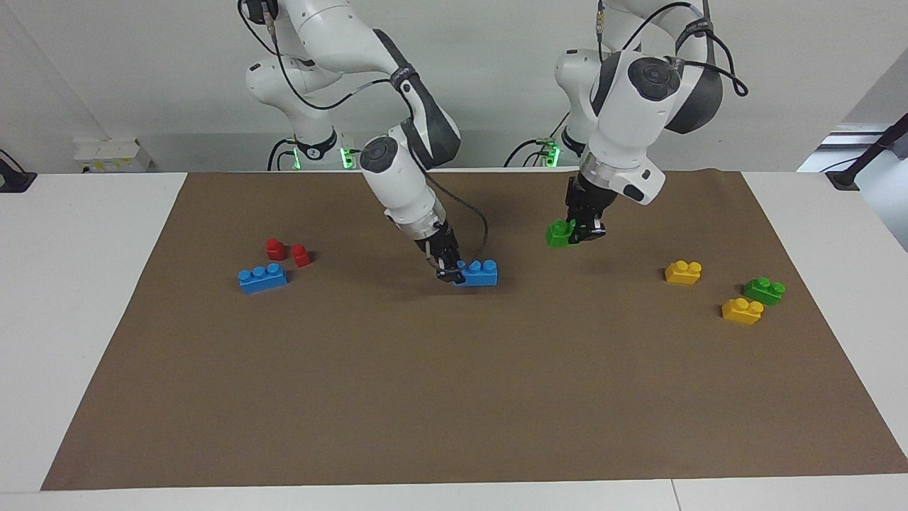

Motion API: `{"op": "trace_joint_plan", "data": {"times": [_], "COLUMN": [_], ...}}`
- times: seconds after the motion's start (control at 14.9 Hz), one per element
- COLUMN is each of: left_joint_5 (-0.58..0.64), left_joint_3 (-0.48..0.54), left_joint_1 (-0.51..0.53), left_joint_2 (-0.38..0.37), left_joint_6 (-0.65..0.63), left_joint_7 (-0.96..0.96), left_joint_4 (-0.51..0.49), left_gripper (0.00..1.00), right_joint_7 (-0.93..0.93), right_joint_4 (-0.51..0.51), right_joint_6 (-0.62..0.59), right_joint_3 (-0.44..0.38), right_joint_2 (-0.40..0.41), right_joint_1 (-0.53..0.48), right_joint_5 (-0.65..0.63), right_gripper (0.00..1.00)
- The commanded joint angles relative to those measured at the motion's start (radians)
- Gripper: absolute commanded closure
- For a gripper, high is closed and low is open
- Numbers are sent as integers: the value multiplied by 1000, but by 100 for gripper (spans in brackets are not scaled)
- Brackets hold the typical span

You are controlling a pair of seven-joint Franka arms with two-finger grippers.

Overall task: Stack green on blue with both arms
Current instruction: 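Bring the green brick and blue brick together at the table center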

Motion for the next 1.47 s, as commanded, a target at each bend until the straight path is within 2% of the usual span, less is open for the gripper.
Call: {"op": "trace_joint_plan", "data": {"times": [0.0,0.2,0.6,1.0,1.27,1.41], "left_joint_5": [35,65,108,114,117,154], "left_joint_3": [14,14,14,14,14,14], "left_joint_1": [-61,-121,-194,-222,-264,-273], "left_joint_2": [-55,-79,-63,-15,46,66], "left_joint_6": [71,163,285,353,407,439], "left_joint_7": [-81,-167,-265,-284,-303,-349], "left_joint_4": [-91,-173,-236,-239,-236,-233], "left_gripper": [100,100,100,100,100,100], "right_joint_7": [29,30,29,26,23,23], "right_joint_4": [-14,-24,-37,-73,-81,-89], "right_joint_6": [51,62,68,113,136,153], "right_joint_3": [-3,-3,-3,-2,-2,-2], "right_joint_2": [15,23,37,44,58,61], "right_joint_1": [19,21,21,21,21,37], "right_joint_5": [15,15,15,15,15,15], "right_gripper": [100,100,100,100,100,100]}}
